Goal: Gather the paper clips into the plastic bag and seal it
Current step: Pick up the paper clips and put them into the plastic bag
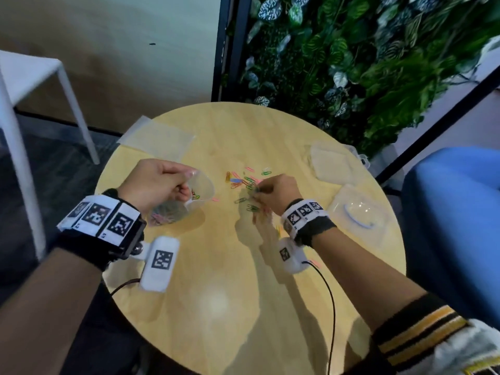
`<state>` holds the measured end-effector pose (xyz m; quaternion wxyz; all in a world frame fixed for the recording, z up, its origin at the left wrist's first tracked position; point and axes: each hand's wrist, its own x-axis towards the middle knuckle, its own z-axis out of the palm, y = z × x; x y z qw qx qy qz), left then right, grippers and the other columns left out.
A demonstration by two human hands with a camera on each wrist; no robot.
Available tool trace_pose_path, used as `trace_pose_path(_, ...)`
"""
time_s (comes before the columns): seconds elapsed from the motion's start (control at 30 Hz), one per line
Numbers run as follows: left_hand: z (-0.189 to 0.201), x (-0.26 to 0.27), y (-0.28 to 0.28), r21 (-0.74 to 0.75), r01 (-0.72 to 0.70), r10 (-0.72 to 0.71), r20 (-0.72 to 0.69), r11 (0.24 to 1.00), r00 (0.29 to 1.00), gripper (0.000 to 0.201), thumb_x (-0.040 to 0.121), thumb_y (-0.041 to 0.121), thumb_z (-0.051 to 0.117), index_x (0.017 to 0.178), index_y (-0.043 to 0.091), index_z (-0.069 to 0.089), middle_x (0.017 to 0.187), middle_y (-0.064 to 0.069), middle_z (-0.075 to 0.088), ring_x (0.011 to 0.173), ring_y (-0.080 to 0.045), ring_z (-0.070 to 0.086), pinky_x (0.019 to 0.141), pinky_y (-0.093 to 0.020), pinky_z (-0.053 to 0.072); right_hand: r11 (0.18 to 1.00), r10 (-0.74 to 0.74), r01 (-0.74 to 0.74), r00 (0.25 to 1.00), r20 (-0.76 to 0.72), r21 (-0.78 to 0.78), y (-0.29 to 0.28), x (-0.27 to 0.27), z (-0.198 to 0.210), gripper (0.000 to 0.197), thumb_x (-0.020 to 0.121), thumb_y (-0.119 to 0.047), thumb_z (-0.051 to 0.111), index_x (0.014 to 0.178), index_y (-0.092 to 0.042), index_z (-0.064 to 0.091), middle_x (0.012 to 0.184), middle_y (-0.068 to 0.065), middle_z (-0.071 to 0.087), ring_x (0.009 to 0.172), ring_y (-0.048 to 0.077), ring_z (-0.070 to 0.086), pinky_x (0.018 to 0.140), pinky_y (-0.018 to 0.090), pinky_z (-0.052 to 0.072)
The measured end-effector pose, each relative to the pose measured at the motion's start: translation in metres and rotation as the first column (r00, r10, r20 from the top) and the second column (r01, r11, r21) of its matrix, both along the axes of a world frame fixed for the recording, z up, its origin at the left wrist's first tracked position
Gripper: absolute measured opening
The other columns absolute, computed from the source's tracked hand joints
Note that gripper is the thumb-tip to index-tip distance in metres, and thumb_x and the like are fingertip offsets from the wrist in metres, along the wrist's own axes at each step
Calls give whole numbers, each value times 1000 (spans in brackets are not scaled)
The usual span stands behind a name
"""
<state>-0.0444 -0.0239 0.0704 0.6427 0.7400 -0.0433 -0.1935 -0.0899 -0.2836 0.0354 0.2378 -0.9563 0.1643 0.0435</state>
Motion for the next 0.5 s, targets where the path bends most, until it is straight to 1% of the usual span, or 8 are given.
trace_pose_path(0.03, 0, -1, -2, 2, 9, -9, 1, 1000, 1000, 10, 93, 8, 63, 93, 10, 74, 63, -11, 65, 52, -13, 62, 58, -21, 59, 971, -134, 122, 990, 44, 207, -3, -5, 4, 10, 83, -16, 73, 89, -9, 77, 84, 3, 72, 80, 18, 66, 75, 24, 51)
trace_pose_path(0.07, 1, -2, -4, 2, 21, -21, 1, 1000, 1000, 11, 93, 7, 63, 93, 9, 73, 64, -12, 65, 51, -13, 62, 58, -21, 59, 865, -265, 209, 962, 62, 456, -3, -10, 10, 6, 82, -11, 74, 85, -6, 75, 83, 7, 72, 83, 25, 70, 78, 31, 57)
trace_pose_path(0.1, 1, -3, -6, 1, 35, -35, -4, 999, 999, 11, 94, 6, 62, 94, 8, 73, 65, -13, 65, 51, -14, 62, 57, -21, 58, 684, -352, 230, 935, 38, 692, 3, -16, 17, 2, 82, -3, 73, 84, -1, 72, 82, 13, 70, 85, 32, 70, 79, 35, 60)
trace_pose_path(0.17, 3, -3, -11, -6, 54, -54, -17, 999, 998, 11, 94, 6, 62, 95, 7, 73, 66, -15, 64, 51, -15, 62, 57, -21, 59, 348, -390, 170, 920, -23, 922, 21, -22, 31, 6, 84, 6, 67, 90, 8, 67, 84, 19, 67, 81, 31, 68, 79, 30, 60)
trace_pose_path(0.2, 3, -4, -13, -11, 60, -60, -23, 998, 998, 11, 94, 6, 62, 95, 6, 72, 67, -16, 64, 51, -15, 62, 57, -22, 59, 264, -371, 139, 928, -32, 955, 32, -22, 36, 7, 85, 7, 65, 92, 9, 65, 84, 18, 67, 78, 26, 68, 79, 27, 59)
trace_pose_path(0.33, 3, -6, -18, -27, 73, -75, -47, 997, 996, 12, 94, 5, 61, 99, 4, 72, 69, -16, 64, 52, -14, 64, 57, -21, 58, 183, -299, 42, 954, 15, 982, 72, -19, 46, 5, 87, 7, 63, 85, 5, 66, 80, 15, 68, 74, 20, 69, 81, 25, 59)
trace_pose_path(0.43, 5, -10, -20, -58, 73, -76, -58, 996, 995, 12, 94, 3, 61, 97, 4, 72, 65, -13, 66, 53, -14, 64, 57, -22, 58, 240, -280, 51, 960, 19, 969, 85, -13, 42, 6, 87, 7, 63, 83, 2, 65, 83, 15, 65, 74, 20, 67, 80, 26, 59)
trace_pose_path(0.5, 5, -11, -19, -71, 62, -66, -66, 996, 996, 12, 94, 1, 60, 97, 2, 71, 65, -14, 65, 53, -14, 64, 57, -22, 58, 357, -247, 85, 969, 6, 930, 88, -10, 35, 9, 87, 6, 63, 83, -2, 66, 86, 15, 66, 77, 21, 68, 83, 29, 59)
